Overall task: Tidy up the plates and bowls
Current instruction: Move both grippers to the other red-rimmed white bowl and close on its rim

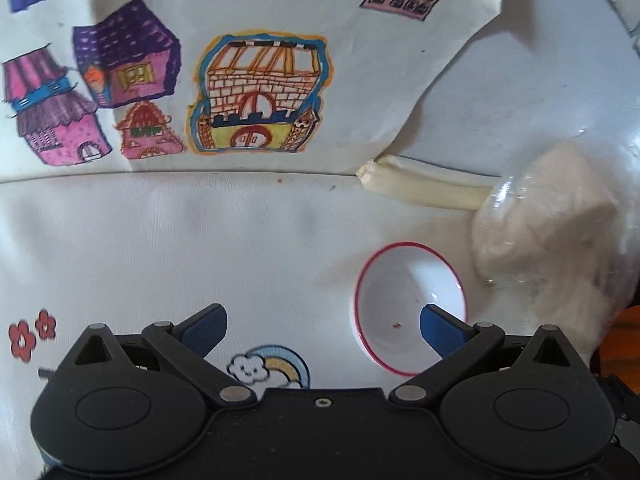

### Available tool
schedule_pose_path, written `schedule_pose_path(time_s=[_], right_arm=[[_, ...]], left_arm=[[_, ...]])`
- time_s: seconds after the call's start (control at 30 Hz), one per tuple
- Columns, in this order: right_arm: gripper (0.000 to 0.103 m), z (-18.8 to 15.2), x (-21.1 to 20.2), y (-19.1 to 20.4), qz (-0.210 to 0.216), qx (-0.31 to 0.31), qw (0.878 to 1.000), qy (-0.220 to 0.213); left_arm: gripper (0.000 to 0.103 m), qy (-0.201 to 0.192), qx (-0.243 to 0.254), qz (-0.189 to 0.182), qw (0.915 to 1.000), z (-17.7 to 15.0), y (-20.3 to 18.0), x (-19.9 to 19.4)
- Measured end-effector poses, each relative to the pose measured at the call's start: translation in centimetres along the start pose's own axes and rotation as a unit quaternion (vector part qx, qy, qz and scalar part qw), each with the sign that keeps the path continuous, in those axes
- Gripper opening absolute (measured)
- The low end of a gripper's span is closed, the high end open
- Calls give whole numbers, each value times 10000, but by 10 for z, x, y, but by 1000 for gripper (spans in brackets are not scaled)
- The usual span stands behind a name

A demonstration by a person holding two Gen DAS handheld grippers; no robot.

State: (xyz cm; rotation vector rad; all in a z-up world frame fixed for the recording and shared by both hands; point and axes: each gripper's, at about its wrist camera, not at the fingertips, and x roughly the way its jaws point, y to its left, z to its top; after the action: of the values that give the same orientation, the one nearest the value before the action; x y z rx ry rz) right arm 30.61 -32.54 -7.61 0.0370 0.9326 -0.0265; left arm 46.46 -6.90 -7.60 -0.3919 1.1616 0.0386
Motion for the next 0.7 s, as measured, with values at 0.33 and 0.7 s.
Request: schedule_pose_path(time_s=[0.33, 0.7], right_arm=[[103, 2, 20, 15, -62, -21, 10000, -68], [103, 7, 38, 23, -58, -139, 9998, -88]], left_arm=[[102, 214, 356, 172, 9990, 9, -1, 18], [102, 258, 420, 163, 9987, 14, -5, 23]])
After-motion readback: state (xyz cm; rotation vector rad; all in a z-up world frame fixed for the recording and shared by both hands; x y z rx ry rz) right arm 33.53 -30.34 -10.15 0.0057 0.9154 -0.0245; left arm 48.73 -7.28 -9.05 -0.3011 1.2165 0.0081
